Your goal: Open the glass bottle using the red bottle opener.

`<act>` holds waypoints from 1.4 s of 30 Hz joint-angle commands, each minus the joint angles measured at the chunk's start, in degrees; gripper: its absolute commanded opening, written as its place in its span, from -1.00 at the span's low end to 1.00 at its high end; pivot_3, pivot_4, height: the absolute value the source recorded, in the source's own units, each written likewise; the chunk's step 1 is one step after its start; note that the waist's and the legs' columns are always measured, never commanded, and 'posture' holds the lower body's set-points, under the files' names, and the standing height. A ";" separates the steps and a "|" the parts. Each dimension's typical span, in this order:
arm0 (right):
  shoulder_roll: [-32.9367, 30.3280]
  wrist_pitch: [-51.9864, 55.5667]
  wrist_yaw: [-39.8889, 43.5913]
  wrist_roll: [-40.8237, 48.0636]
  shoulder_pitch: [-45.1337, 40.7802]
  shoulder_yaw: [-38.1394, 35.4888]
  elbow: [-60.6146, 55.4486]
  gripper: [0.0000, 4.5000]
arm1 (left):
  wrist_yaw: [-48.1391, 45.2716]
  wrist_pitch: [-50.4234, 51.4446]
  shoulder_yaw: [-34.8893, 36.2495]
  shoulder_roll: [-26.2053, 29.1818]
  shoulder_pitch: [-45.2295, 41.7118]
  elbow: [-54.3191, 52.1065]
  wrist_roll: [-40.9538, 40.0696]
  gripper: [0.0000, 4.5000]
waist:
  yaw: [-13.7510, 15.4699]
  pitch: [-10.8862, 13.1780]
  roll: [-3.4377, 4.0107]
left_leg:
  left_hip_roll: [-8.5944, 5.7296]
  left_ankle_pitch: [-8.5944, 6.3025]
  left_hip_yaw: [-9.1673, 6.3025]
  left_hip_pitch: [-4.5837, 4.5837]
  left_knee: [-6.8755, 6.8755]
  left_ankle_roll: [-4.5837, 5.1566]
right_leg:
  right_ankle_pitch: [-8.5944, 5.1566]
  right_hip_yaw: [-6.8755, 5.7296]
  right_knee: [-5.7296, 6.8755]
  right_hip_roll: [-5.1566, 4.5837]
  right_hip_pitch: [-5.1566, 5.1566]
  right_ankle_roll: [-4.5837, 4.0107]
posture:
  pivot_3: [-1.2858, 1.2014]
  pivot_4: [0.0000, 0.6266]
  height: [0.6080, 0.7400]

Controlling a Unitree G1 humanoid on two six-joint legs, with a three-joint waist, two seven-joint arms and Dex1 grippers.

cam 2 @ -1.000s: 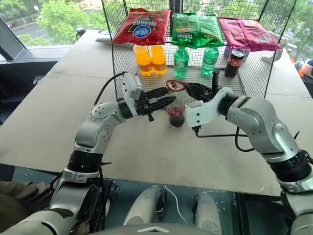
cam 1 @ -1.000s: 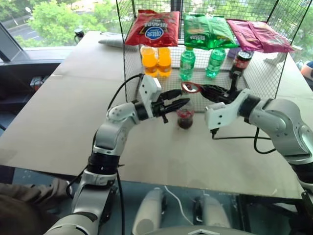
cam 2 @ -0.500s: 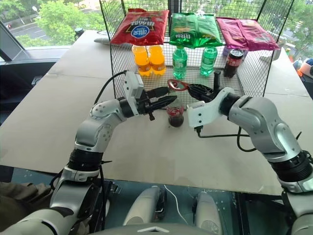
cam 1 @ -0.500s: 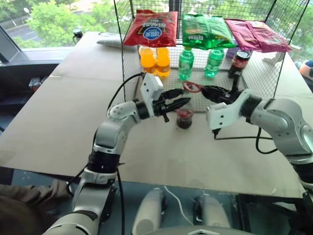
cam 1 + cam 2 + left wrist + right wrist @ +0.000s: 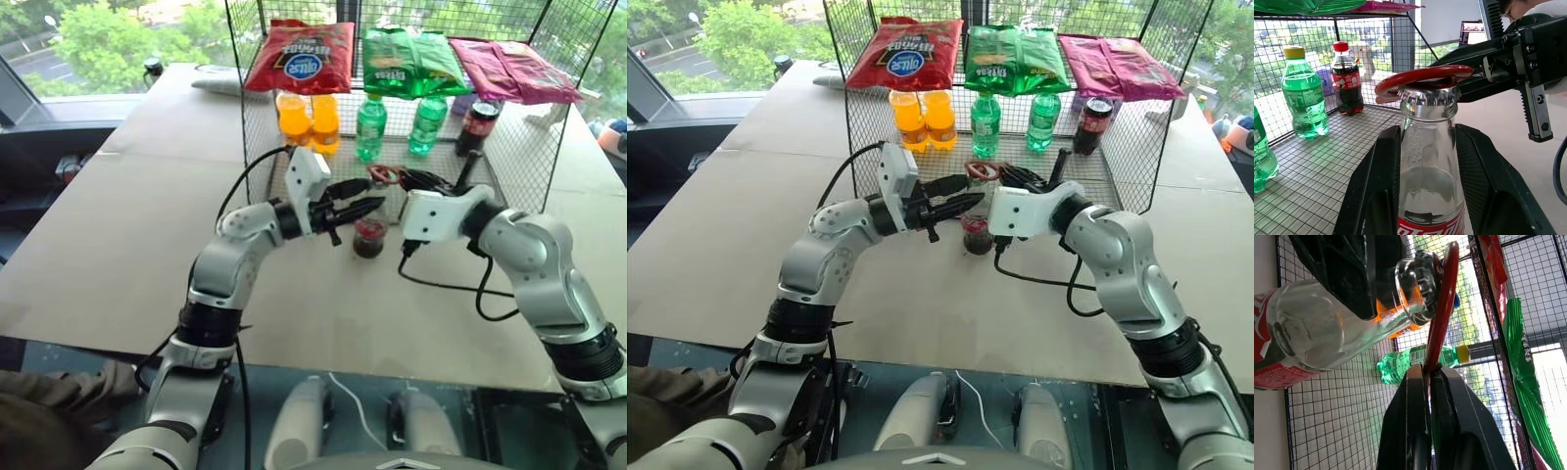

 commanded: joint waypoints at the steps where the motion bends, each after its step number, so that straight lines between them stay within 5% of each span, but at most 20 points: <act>1: 0.99 1.74 -0.92 -1.27 0.68 0.40 -1.06 -1.00 | -0.86 0.55 -1.18 -0.07 0.19 -2.02 -0.81 -0.48 | -0.18 0.00 0.00 | 0.00 0.00 0.00 0.00 0.00 0.00 | -0.01 0.00 0.00 0.00 0.00 0.01 | 0.03 -0.52 1.00; 26: 8.38 3.33 -7.92 -1.00 0.09 0.89 2.50 -1.00 | -2.62 -0.85 -1.55 0.27 -0.29 0.00 -0.71 -0.48 | -0.92 0.00 0.01 | 0.00 0.00 -0.01 0.00 -0.02 -0.01 | -0.02 0.00 0.00 0.00 -0.02 0.04 | 0.03 -0.52 1.00; 42: 10.66 10.97 -9.86 -2.24 4.99 0.43 -4.76 -1.00 | -4.51 -2.84 -1.49 0.40 -1.79 3.23 0.09 -0.48 | -0.90 0.00 0.01 | 0.00 -0.01 -0.02 0.00 -0.07 -0.01 | -0.03 0.00 -0.01 -0.01 -0.03 0.04 | 0.03 -0.52 1.00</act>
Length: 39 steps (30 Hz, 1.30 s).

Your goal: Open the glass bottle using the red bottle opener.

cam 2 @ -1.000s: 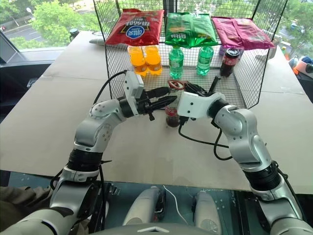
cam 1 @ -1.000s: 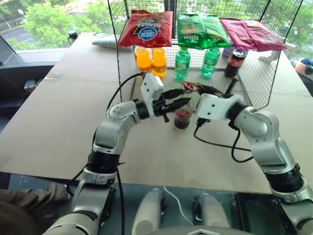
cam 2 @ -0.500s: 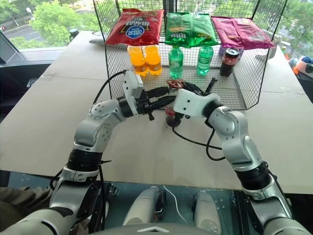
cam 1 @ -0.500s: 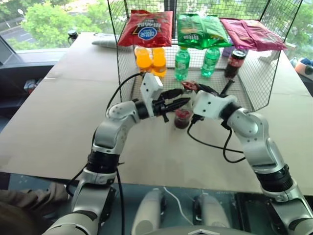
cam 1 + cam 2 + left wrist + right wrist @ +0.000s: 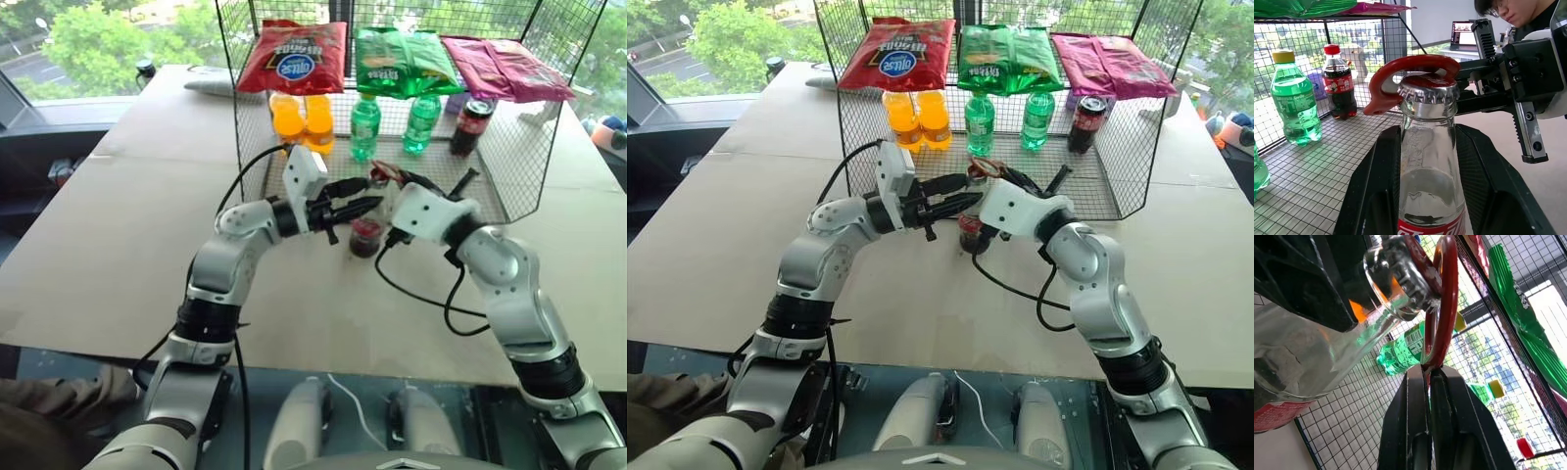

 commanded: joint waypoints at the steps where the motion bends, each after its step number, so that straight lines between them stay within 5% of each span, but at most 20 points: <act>1: 0.39 1.38 -0.79 -0.89 0.31 -0.64 -2.92 -1.00 | -1.76 -0.61 -1.47 -0.11 -0.73 0.66 0.09 -0.48 | 0.01 0.00 0.00 | 0.00 0.00 0.00 0.00 0.00 0.00 | 0.00 0.00 0.00 0.00 0.00 0.00 | 0.03 -0.52 1.00; 11: 2.21 5.73 -1.32 0.28 1.59 -2.72 -5.79 -1.00 | -2.08 -1.34 -1.39 -0.05 -1.14 1.44 0.56 -0.48 | 0.02 0.00 0.00 | 0.00 0.00 -0.01 -0.02 -0.03 0.00 | 0.00 -0.01 -0.04 0.00 0.00 0.00 | 0.03 -0.52 1.00; 20: 7.64 20.95 0.74 8.97 1.06 -10.33 -12.92 -1.00 | -0.99 -2.29 -1.12 -0.72 -1.59 2.26 1.02 -0.48 | 0.01 0.00 0.00 | 0.00 -0.01 -0.02 -0.04 -0.04 0.01 | 0.01 -0.01 -0.05 0.00 -0.01 -0.01 | 0.03 -0.52 1.00; 33: 6.69 25.33 -1.31 13.96 -0.88 -9.00 -14.13 -1.00 | -1.19 -1.52 -0.74 -1.22 -2.42 3.15 0.70 -0.48 | -0.03 0.01 0.02 | 0.00 -0.01 -0.01 -0.07 -0.09 0.00 | 0.03 -0.01 -0.07 -0.01 -0.10 -0.05 | 0.03 -0.52 1.00; 34: 6.83 25.41 -1.48 14.30 -1.06 -8.80 -14.13 -1.00 | -1.17 -1.45 -0.69 -1.21 -2.50 3.27 0.68 -0.04 | -0.04 0.01 0.02 | 0.00 -0.01 -0.01 -0.07 -0.09 0.00 | 0.02 -0.01 -0.07 -0.01 -0.10 -0.04 | 0.03 -0.52 1.00; 39: 6.68 25.78 -2.26 15.84 -1.48 -8.17 -14.36 -1.00 | -0.51 -1.35 -0.30 -1.31 -2.74 3.94 1.02 0.85 | -0.07 0.03 0.04 | 0.00 -0.01 -0.01 -0.15 -0.11 0.01 | 0.03 -0.01 -0.08 0.00 -0.17 -0.04 | 0.03 -0.52 1.00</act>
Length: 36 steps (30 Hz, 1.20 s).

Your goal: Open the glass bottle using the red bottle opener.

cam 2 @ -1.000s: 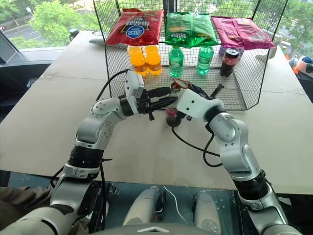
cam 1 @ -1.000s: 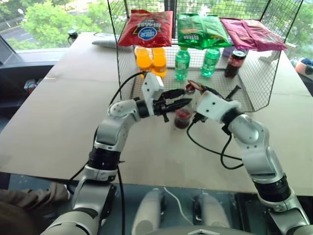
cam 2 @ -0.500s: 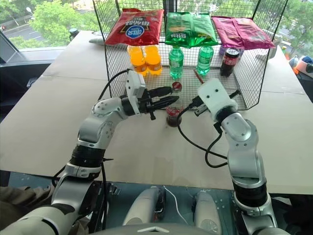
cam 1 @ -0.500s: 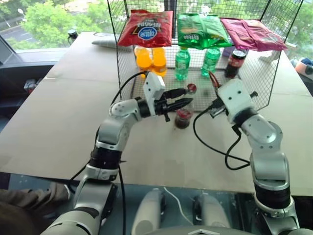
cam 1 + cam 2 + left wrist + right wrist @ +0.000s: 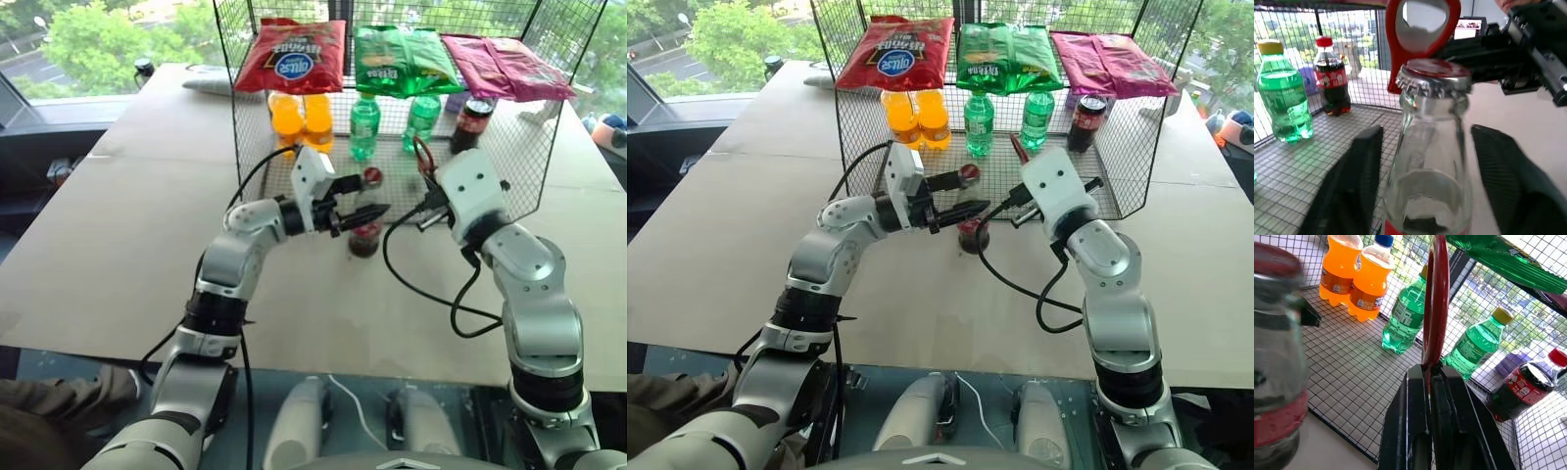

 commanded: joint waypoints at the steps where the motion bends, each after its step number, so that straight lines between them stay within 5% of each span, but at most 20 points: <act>1: -0.32 -0.04 -1.08 1.34 -1.33 0.28 -3.17 -1.00 | 0.47 -0.20 0.26 -0.08 -0.90 -0.66 -0.17 0.97 | -0.02 0.00 0.00 | 0.00 0.00 0.00 -0.05 0.00 0.00 | 0.03 0.00 -0.01 0.00 -0.01 -0.05 | 0.03 -0.52 1.00; 12: 0.46 2.34 -2.54 5.82 -2.44 -1.48 -3.76 -1.00 | 0.11 0.49 1.03 0.67 -0.49 -2.67 -1.15 0.97 | -0.06 0.00 0.01 | -0.01 0.01 0.01 -0.07 -0.07 0.01 | 0.03 0.00 -0.07 0.02 -0.01 -0.03 | 0.03 -0.52 1.00; 20: 5.97 16.56 -0.75 22.45 -9.23 -20.41 -8.33 -1.00 | -1.23 6.56 4.87 4.31 -1.58 -7.16 -7.14 0.97 | -0.03 0.05 0.04 | 0.00 0.01 -0.02 -0.08 -0.11 0.01 | 0.09 -0.02 -0.09 0.03 0.00 0.04 | 0.03 -0.52 1.00; 28: 9.67 45.06 4.73 38.90 -17.33 -41.77 -16.69 -1.00 | 2.79 12.87 8.46 6.08 -5.54 -13.25 -12.46 0.97 | -0.09 0.14 0.20 | 0.00 0.01 -0.04 -0.09 -0.21 0.01 | 0.09 -0.04 -0.15 0.02 -0.01 0.02 | 0.03 -0.52 1.00; 36: 14.18 46.76 4.99 60.31 -15.68 -50.83 -18.24 -1.00 | 3.67 29.52 11.92 6.62 -10.45 -14.73 -28.15 0.97 | -0.32 0.17 0.25 | -0.04 0.01 -0.06 -0.07 -0.31 0.02 | 0.17 -0.02 -0.19 0.05 0.01 0.19 | 0.03 -0.52 1.00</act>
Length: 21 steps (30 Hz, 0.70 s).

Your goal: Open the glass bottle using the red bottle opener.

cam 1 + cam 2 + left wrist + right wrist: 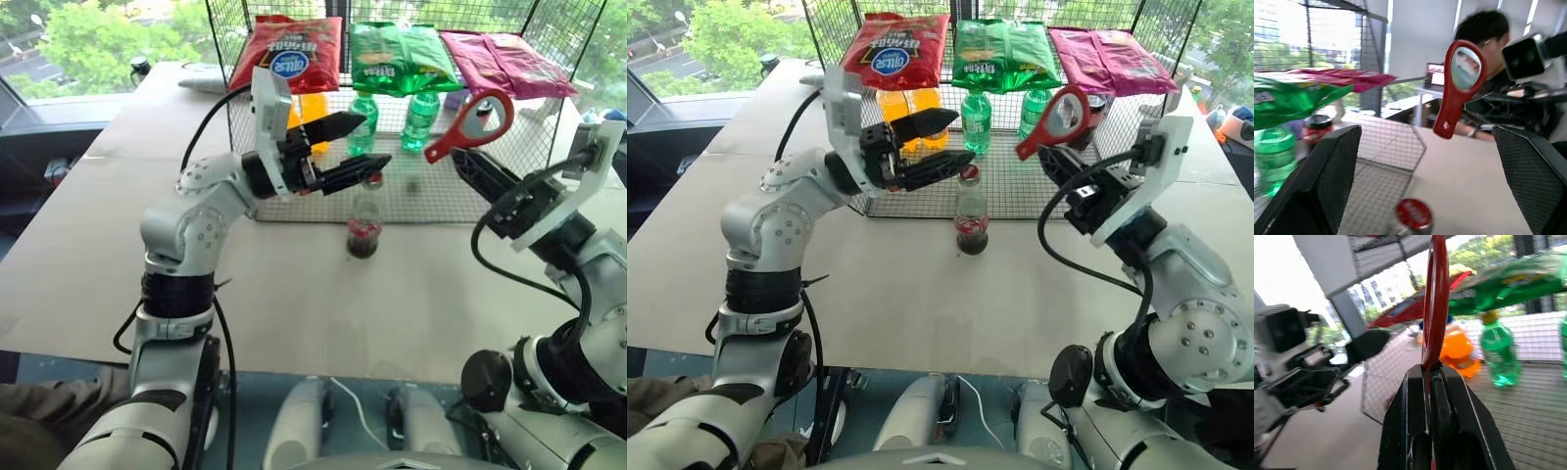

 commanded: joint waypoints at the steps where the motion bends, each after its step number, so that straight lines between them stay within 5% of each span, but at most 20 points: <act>1: -1.73 0.36 -1.32 10.10 0.39 -2.27 -0.28 -1.00 | -0.98 5.57 1.77 1.45 -2.00 -1.96 -6.31 0.97 | 0.00 0.00 0.00 | 0.00 0.00 0.00 0.00 0.00 0.00 | 0.00 0.00 0.00 0.00 0.00 0.00 | 0.03 -0.52 1.00; 4: -4.34 0.36 -3.33 17.60 1.39 -2.60 1.33 -1.00 | -1.60 8.02 1.67 2.29 -2.60 -1.78 -8.64 0.86 | -0.15 0.00 0.00 | 0.00 0.00 0.01 0.00 0.00 0.00 | 0.00 0.01 -0.01 0.00 0.00 0.00 | 0.03 -0.52 1.00; 8: -7.17 0.36 -7.79 27.91 2.03 -2.80 3.88 -1.00 | -2.05 10.34 1.51 2.74 -3.55 -1.18 -10.99 0.22 | -0.25 0.00 0.00 | 0.00 0.00 0.01 0.00 0.00 0.00 | 0.00 0.02 0.00 0.00 0.00 -0.01 | 0.03 -0.52 1.00; 13: -12.82 -3.26 -15.14 40.77 4.77 0.11 7.23 -1.00 | -2.75 13.37 1.62 3.30 -4.45 -0.85 -14.12 0.22 | -0.49 0.00 -0.01 | 0.00 0.00 0.01 0.00 0.00 0.00 | 0.00 0.04 -0.01 0.00 0.00 -0.01 | 0.03 -0.52 1.00; 21: -31.24 -16.61 -22.88 55.51 11.61 13.09 10.47 -1.00 | -5.83 17.38 1.72 4.55 -7.86 3.33 -17.05 0.22 | -0.85 0.04 -0.06 | 0.00 0.00 0.03 -0.01 0.00 0.02 | -0.14 0.07 -0.08 0.00 0.00 -0.21 | 0.03 -0.52 1.00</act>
